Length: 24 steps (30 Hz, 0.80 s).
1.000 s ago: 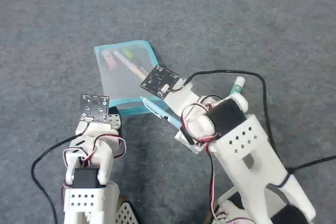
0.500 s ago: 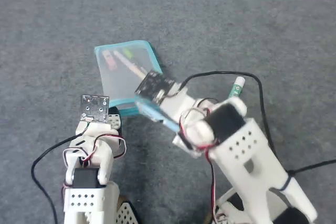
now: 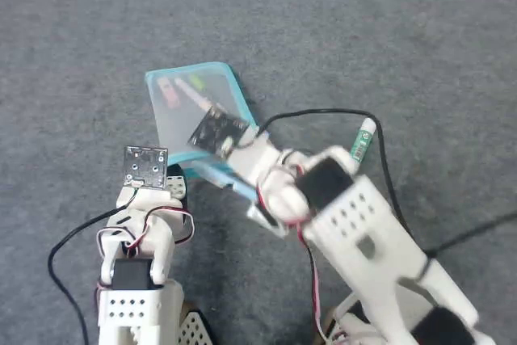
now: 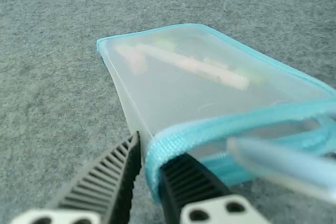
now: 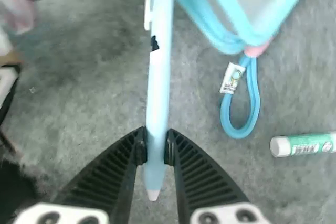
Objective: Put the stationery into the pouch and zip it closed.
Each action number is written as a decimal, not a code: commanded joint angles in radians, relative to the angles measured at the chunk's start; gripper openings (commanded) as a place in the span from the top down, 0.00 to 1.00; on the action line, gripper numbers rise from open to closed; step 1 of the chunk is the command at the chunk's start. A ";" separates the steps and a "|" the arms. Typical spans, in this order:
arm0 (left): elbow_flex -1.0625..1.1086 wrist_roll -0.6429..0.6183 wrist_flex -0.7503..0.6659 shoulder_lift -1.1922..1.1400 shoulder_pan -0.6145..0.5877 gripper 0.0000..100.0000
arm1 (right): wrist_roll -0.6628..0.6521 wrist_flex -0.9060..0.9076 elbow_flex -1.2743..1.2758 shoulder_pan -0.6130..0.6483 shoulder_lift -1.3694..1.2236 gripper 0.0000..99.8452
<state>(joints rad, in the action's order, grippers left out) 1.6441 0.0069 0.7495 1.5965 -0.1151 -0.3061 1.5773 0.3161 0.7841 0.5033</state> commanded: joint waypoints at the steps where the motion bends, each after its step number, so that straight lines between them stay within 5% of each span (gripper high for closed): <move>1: -0.035 0.009 -0.031 0.018 -0.003 0.99 | 0.069 -0.070 -0.118 -0.088 -0.127 0.99; 14: -0.022 0.011 -0.034 0.018 0.063 0.99 | 0.299 -0.119 -0.609 -0.088 -0.605 0.99; 18: -0.022 0.011 -0.032 0.018 0.057 0.99 | 0.282 -0.143 -0.666 -0.030 -0.670 0.98; 24: -0.022 0.012 -0.032 0.018 0.055 0.99 | 0.250 -0.170 -0.666 0.022 -0.668 0.79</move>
<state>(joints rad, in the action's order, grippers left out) 1.6441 0.0008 0.7480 1.5965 -0.0752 -0.0269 1.4500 -0.2777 0.7733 -0.1887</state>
